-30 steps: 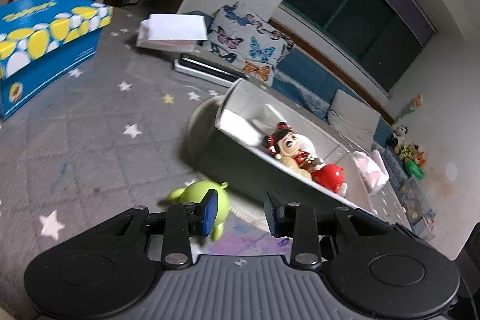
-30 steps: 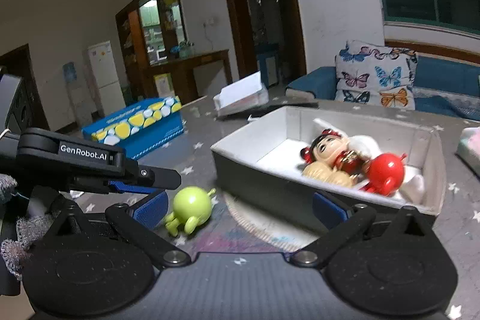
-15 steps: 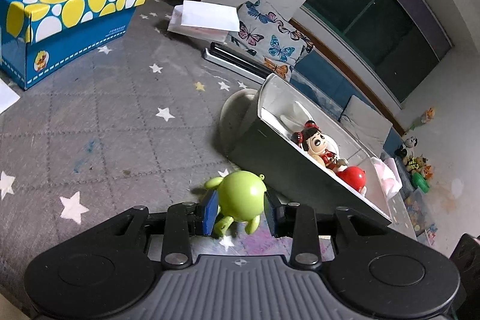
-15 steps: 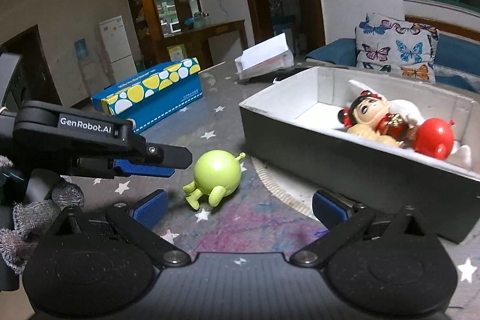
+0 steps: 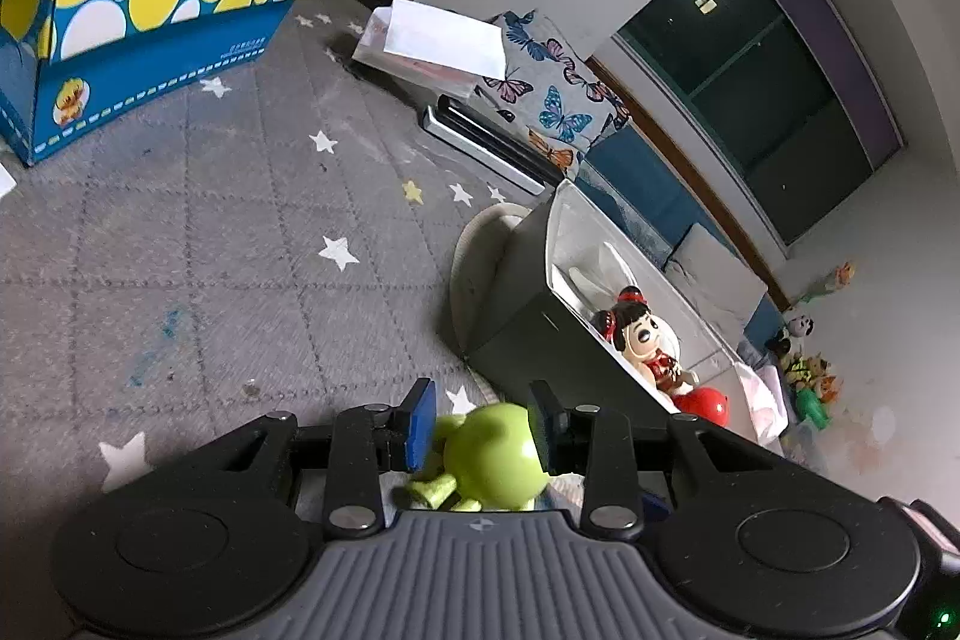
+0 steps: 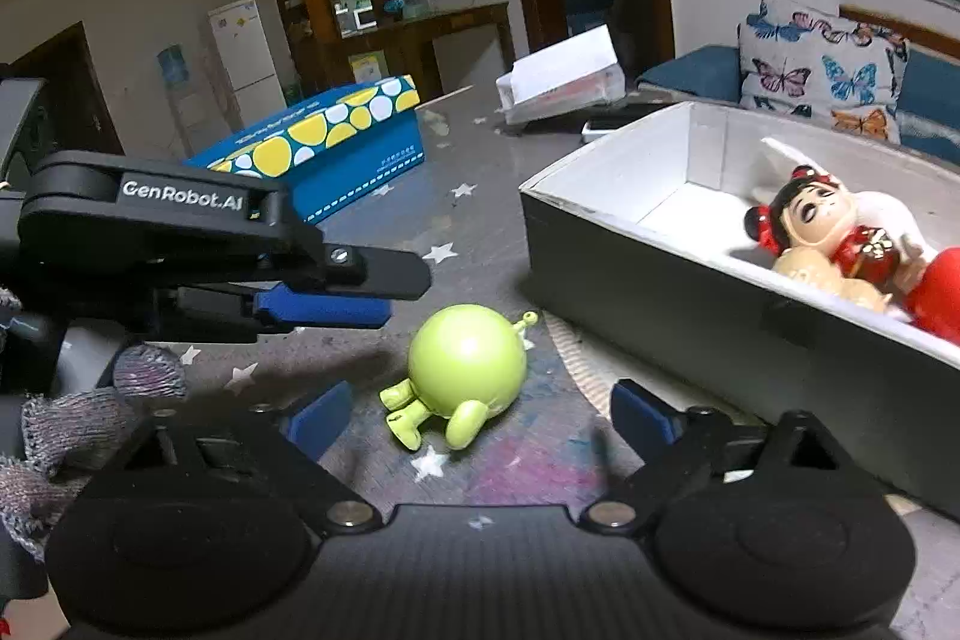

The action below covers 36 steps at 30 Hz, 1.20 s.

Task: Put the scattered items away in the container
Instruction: 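Close the left gripper on the green round alien toy, then lift the green alien toy and lower it into the grey box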

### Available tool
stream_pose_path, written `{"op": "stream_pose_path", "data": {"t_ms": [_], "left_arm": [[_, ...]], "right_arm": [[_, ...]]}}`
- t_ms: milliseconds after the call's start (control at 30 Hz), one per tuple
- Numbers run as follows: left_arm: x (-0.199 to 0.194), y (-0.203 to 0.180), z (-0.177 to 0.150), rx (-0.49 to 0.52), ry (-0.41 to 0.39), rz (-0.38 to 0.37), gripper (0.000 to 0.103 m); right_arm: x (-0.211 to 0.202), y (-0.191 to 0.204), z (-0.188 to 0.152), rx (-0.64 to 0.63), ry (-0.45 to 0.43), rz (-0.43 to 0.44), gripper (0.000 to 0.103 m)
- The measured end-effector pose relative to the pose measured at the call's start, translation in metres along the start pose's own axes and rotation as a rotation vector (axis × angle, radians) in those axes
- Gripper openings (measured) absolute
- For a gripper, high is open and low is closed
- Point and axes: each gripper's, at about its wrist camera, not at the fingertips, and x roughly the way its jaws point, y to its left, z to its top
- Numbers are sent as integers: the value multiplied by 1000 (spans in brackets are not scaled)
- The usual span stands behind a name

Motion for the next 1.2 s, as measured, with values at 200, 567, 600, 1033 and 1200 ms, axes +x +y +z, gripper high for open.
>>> {"op": "stream_pose_path", "data": {"t_ms": [200, 567, 600, 1033, 1200], "left_arm": [[10, 5, 3, -22, 23, -29, 35], [7, 13, -6, -46, 65, -72, 35], [7, 13, -7, -48, 69, -77, 35], [8, 10, -12, -63, 80, -96, 35], [3, 2, -15, -50, 80, -104, 35]], "right_arm": [[12, 2, 2, 4, 28, 14, 79], [13, -1, 4, 8, 49, 28, 55], [13, -1, 4, 10, 47, 27, 55], [17, -3, 5, 43, 35, 29, 49], [7, -2, 3, 37, 19, 22, 49]]}}
